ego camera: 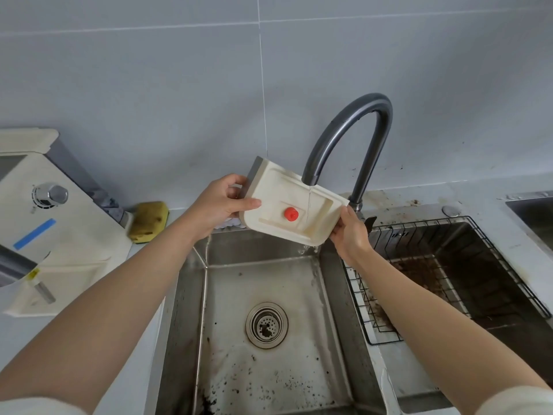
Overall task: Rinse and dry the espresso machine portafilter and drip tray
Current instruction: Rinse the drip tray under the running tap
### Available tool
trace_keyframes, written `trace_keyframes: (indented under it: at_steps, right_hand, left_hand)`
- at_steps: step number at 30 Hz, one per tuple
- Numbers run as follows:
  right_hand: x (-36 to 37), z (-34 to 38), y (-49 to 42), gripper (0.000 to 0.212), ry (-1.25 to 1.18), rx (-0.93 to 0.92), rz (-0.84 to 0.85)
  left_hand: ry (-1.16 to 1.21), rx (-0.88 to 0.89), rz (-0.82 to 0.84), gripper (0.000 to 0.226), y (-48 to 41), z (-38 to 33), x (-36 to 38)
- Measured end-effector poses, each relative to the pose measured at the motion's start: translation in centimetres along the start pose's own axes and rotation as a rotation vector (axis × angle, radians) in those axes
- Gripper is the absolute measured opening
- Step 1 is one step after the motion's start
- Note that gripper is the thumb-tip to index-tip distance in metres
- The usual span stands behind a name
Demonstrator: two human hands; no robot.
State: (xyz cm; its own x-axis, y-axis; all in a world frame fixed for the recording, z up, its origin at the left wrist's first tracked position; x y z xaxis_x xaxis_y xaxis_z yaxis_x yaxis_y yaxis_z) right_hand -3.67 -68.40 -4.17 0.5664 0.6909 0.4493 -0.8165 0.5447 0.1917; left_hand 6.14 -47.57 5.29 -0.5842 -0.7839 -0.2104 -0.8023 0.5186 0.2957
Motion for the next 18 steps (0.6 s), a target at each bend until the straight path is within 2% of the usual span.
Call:
trace_keyframes:
  at_steps: [11,18]
  right_hand:
    - [0.5,-1.7,0.3,0.041,-0.021,0.081,0.005]
    - [-0.6,-2.0,0.7,0.039,0.302,0.154,-0.02]
  left_hand:
    - [-0.071,-0.014,-0.035,0.034,0.7,-0.1,-0.6]
    - [-0.08,-0.089,-0.051,0.029,0.6,0.5,-0.3]
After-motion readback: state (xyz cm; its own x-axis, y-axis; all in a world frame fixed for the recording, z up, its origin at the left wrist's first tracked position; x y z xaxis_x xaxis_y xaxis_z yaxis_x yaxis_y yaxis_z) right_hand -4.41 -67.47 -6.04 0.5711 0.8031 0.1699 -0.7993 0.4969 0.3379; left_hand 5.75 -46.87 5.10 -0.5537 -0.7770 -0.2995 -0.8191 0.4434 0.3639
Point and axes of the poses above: each hand's wrist, its own y-axis away from the middle knuckle, its own x-axis out of the palm, z = x × y, the point moved 3 cm from there along -y, towards the middle knuckle, and after that the axes turned 8 degrees about -x, right-handed, at the moved point
